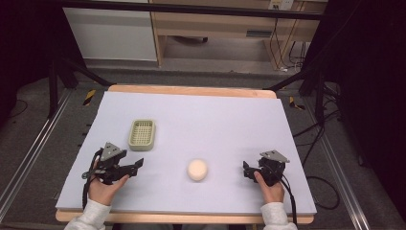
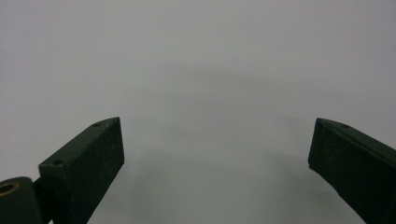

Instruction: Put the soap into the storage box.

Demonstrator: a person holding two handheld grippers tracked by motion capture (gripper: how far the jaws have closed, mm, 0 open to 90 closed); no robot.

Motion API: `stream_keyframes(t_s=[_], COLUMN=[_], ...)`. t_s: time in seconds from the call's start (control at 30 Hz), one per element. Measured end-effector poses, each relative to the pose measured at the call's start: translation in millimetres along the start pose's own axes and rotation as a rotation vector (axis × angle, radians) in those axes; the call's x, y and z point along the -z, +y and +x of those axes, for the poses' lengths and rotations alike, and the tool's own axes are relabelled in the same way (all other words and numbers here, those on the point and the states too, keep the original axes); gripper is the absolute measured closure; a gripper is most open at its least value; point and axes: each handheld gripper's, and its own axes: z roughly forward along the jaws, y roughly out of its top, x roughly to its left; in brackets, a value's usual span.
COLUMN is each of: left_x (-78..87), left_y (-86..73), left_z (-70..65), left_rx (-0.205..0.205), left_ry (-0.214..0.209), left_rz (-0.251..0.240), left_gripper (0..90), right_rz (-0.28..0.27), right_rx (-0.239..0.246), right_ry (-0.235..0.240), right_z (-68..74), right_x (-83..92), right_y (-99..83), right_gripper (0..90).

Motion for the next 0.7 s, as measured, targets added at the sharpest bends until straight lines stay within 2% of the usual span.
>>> stream_keyframes(t_s=[0.7], left_x=[-12.0], left_y=[11.5], left_z=[-21.3], left_rx=[-0.031], left_ry=[-0.041], left_rz=[0.002], left_gripper=[25.9], right_rz=[-0.003], right_rx=[0.003], right_ry=[0.000], right_z=[-0.1], right_x=[0.5], right_y=[-0.2], right_gripper=[4.0])
